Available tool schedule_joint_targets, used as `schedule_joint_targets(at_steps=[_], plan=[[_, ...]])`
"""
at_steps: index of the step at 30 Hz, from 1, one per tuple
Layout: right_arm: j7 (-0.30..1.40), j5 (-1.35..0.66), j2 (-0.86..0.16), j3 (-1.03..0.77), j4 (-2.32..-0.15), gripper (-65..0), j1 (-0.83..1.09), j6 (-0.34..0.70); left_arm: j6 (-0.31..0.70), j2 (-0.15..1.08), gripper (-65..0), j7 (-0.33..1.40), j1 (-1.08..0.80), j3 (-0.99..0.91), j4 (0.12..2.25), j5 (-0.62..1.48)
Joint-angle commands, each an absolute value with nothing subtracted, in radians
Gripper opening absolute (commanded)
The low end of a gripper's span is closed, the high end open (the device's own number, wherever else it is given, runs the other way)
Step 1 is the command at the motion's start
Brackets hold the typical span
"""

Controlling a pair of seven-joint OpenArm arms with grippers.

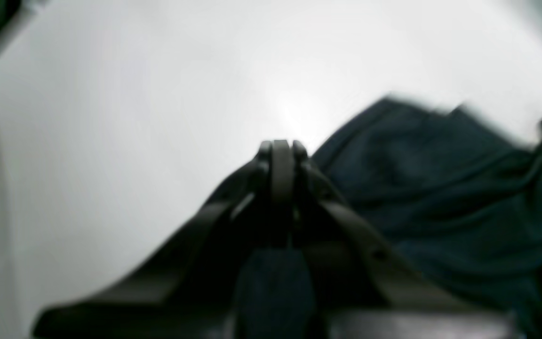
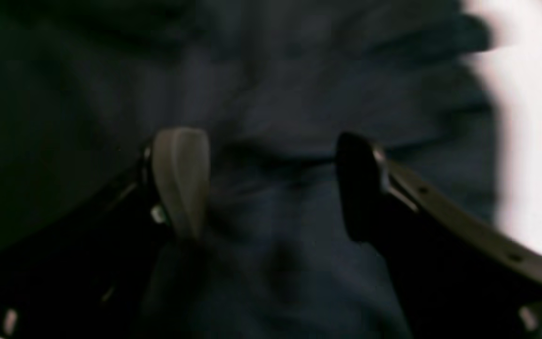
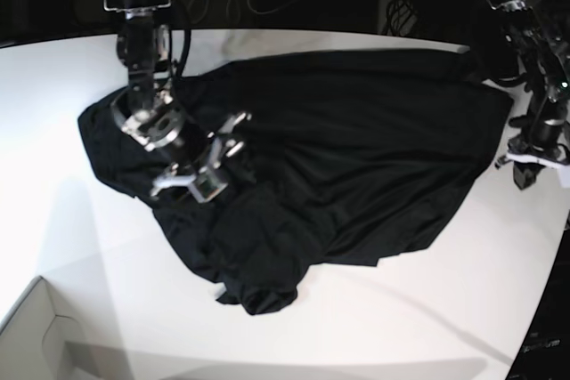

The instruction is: Layout the t-shirt on the table in an organized manner, then fold the t-shirt properly

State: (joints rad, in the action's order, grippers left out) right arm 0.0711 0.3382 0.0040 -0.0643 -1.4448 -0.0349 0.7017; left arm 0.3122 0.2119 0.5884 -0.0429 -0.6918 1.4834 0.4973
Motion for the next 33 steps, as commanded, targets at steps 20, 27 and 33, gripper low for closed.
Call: schedule_joint_targets(at_steps=[20, 27, 33], plan=[[0.162, 0.325, 0.035, -0.222, -1.474, -21.3, -0.133, 0.698, 0.318, 0.234, -65.0, 0.521, 0.237, -0.435, 0.986, 0.271], [0.162, 0.325, 0.042, -0.217, -1.426, -21.3, -0.189, 0.698, 0.318, 0.232, -65.0, 0.519, 0.068, -0.596, 1.141, 0.271], [0.162, 0.325, 0.071, -0.223, -1.300, -21.3, -0.278, 0.698, 0.320, 0.228, -65.0, 0.519, -0.021, -0.631, 1.297, 0.272]])
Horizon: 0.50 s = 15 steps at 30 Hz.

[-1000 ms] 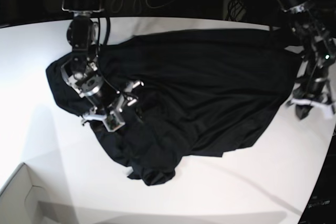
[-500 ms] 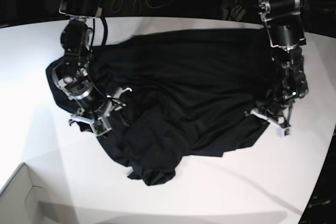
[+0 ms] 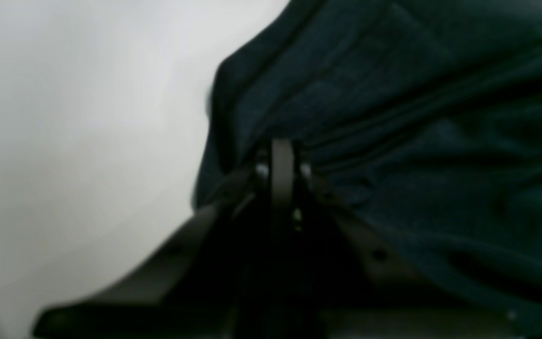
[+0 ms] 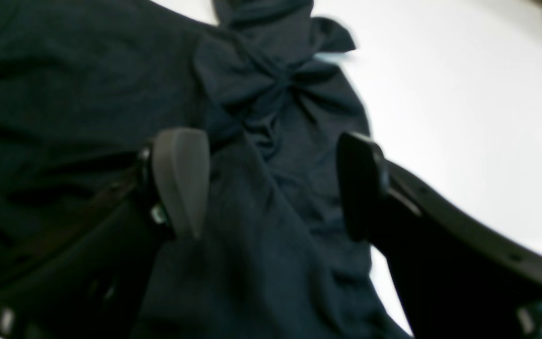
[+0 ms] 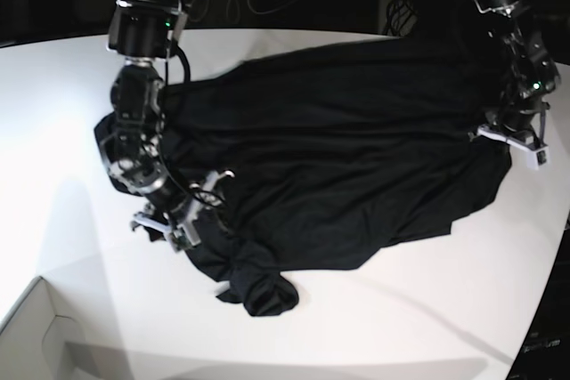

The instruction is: Layout the t-shirt on the table in an organized manner, then fold the t-shirt properly

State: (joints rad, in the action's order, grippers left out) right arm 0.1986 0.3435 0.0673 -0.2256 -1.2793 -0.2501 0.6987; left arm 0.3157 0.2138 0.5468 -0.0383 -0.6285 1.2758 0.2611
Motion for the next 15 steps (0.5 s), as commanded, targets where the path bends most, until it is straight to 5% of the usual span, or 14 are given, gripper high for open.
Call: schedule_joint_targets(at_steps=[1, 15], plan=[[0.162, 0.325, 0.074, -0.223, -1.270, -21.3, -0.295, 0.698, 0.320, 0.228, -65.0, 0.519, -0.030, -0.631, 1.317, 0.272], [0.156, 0.320, 0.071, -0.223, -0.734, -21.3, -0.716, 0.698, 0.320, 0.234, -65.0, 0.519, -0.018, -0.630, 1.353, 0.401]])
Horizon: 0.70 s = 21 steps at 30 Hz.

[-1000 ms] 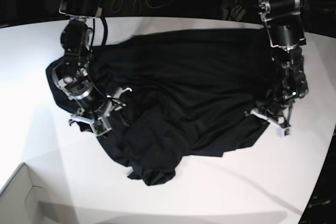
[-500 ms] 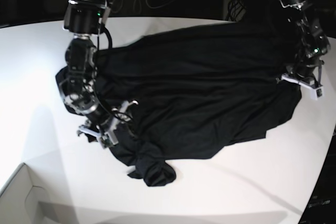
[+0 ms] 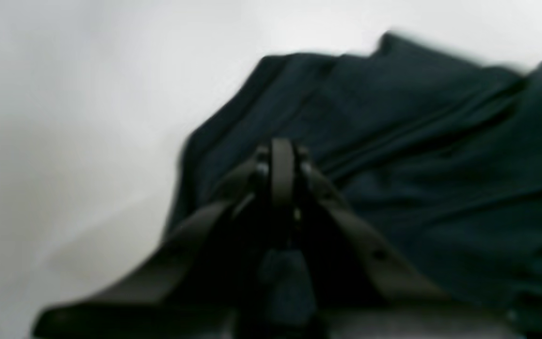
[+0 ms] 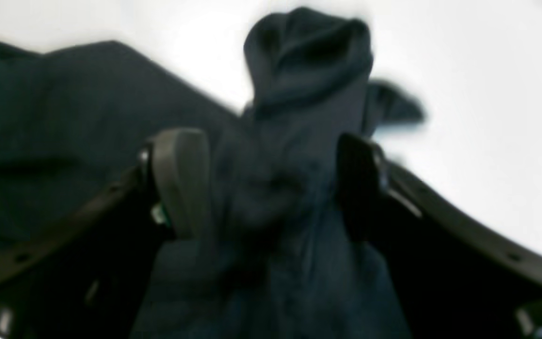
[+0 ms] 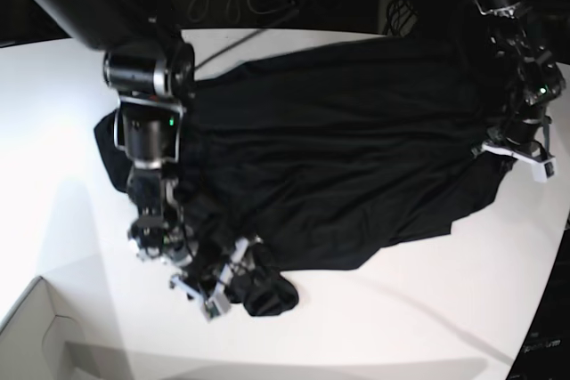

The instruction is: Layout the t-shirt on the table in an organized manner, then fold the t-shirt properly

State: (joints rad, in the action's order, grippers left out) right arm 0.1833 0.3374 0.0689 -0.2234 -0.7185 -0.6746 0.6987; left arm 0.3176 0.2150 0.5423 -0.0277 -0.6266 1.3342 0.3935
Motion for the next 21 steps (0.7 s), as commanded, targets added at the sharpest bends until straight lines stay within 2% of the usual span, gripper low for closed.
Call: schedule_joint_targets(at_steps=[1, 7, 10, 15, 21], plan=[[0.156, 0.320, 0.073, -0.225, -0.711, -21.3, -0.742, 0.698, 0.320, 0.236, -65.0, 0.521, -0.018, -0.630, 1.353, 0.420], [0.045, 0.320, 0.071, -0.225, -0.478, -21.4, -0.883, 0.684, 0.320, 0.236, -65.0, 0.521, -0.019, -0.631, 1.353, 0.478], [-0.051, 0.320, 0.047, -0.223, -0.378, -21.3, -0.900, 0.515, 0.320, 0.237, -65.0, 0.521, -0.039, -0.631, 1.372, 0.516], [-0.153, 0.320, 0.024, -0.222, -0.308, -21.3, -0.894, 0.331, 0.318, 0.236, -65.0, 0.521, -0.071, -0.631, 1.443, 0.538], [-0.163, 0.318, 0.022, -0.222, -0.309, -21.2, -0.851, 0.305, 0.318, 0.232, -65.0, 0.521, -0.073, -0.630, 1.454, 0.541]])
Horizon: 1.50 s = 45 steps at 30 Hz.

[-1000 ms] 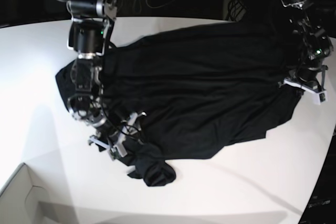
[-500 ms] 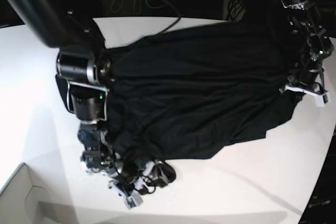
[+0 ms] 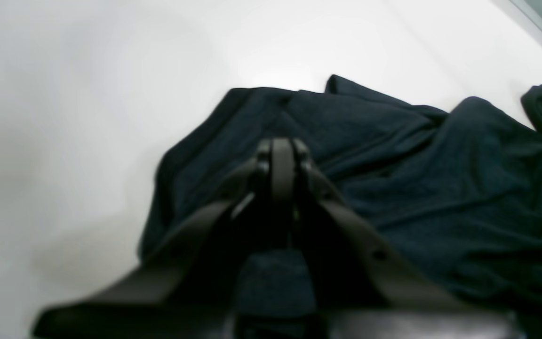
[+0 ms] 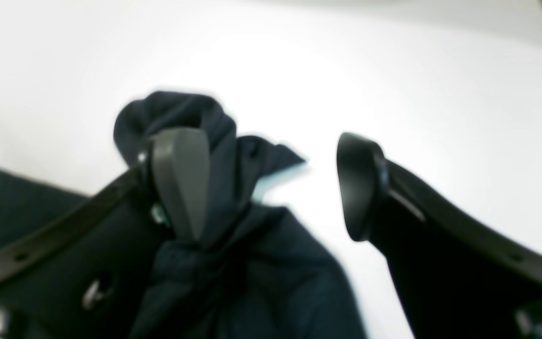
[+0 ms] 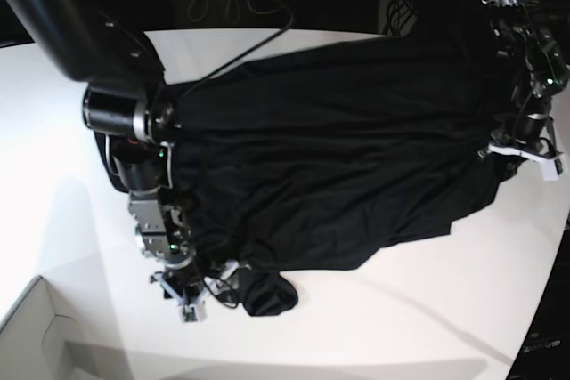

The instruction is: Layout the t-shirt on the table in an organized manner, then fold the t-shirt properly

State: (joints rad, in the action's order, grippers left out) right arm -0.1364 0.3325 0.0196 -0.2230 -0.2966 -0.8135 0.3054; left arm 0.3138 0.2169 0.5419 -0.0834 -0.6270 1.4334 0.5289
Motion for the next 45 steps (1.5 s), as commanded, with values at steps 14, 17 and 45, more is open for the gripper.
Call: schedule_joint_targets(at_steps=[14, 17, 45], plan=[[-0.163, 0.318, 0.068, -0.217, -0.308, -25.6, -0.803, 0.305, 0.318, 0.236, -65.0, 0.521, -0.087, -0.630, 1.446, 0.541], [-0.163, 0.318, 0.068, -0.219, -0.308, -38.1, -0.802, 0.305, 0.318, 0.234, -65.0, 0.521, -0.088, -0.630, 1.443, 0.541], [-0.159, 0.318, 0.081, -0.216, -0.441, -37.6, -0.728, 0.305, 0.318, 0.257, -65.0, 0.519, -0.111, -0.631, 1.440, 0.530]])
